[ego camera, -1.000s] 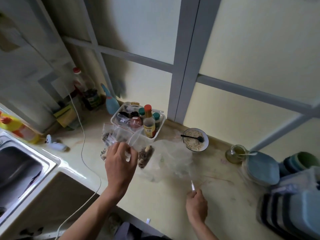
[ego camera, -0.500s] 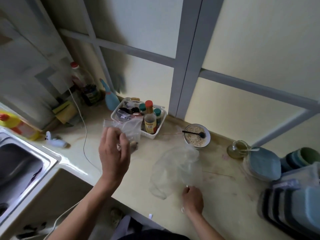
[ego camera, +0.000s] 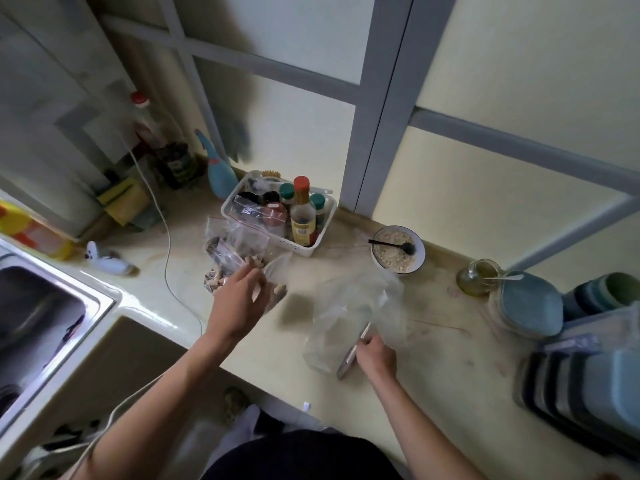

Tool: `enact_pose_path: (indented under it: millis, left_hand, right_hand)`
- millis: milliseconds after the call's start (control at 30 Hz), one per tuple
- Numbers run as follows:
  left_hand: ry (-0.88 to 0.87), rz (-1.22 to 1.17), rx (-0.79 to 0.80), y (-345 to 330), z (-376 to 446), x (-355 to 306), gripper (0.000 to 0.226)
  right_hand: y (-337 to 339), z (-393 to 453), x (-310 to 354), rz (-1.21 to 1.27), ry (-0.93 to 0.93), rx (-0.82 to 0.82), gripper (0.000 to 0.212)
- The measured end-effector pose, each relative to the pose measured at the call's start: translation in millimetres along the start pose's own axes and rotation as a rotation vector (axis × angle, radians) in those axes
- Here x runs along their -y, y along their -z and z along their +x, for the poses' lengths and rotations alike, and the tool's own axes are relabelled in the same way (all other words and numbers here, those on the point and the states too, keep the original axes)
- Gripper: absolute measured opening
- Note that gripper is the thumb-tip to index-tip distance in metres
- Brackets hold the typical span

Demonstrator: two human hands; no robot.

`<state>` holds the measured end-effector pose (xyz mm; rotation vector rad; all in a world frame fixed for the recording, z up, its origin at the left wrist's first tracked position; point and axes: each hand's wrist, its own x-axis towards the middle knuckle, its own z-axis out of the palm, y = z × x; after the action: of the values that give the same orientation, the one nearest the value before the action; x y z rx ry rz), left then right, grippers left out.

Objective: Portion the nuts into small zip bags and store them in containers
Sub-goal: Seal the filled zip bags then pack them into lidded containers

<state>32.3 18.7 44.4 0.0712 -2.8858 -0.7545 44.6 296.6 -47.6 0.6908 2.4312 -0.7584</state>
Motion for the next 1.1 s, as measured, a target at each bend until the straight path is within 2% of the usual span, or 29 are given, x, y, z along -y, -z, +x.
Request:
enact_pose_path:
  millis: [67,200,367,467,533,600,733,800,833,933,1100]
  left_hand:
    - [-0.005,0.001,0.1,-4,-1,10,0.027]
    - [0.021,0.027,0.209,-8,-4,29,0.011]
    - [-0.043,-0.019,0.244,6,-5,47,0.015]
    - [-0.112,-0.047,0.273,15,-5,60,0.012]
    - [-0.152,-0.067,0.302,18,-2,67,0.009]
    - [-0.193,-0.093,0.328,19,0,74,0.009]
    - [-0.313,-0.142,0.359,20,5,84,0.008]
    - [-0.348,-0.189,0.379,20,7,92,0.008]
    - [-0.354,-0.214,0.39,20,9,97,0.007]
    - [-0.339,-0.274,0.394,20,13,113,0.003]
    - [-0.308,-0.326,0.359,15,16,127,0.003]
  right_hand:
    - [10,-12,9,0.133,0.02,-0.133,0.019]
    - [33,-36,35,0.407,0.123,-0.473,0.021]
    - [56,-76,97,0.558,0.511,-0.722,0.017]
    - [43,-98,130,0.566,0.654,-0.738,0.016]
    - [25,-103,146,0.543,0.739,-0.676,0.017]
    - [1,-98,156,0.463,0.769,-0.528,0.019]
    - [-50,-69,150,0.218,0.542,-0.088,0.054]
    - [-65,-63,145,0.106,0.515,0.042,0.057]
    - [-71,-62,143,0.078,0.533,0.028,0.047]
    - [-76,-66,140,0.108,0.555,-0.17,0.014]
    - [-72,-89,138,0.104,0.658,-0.389,0.007]
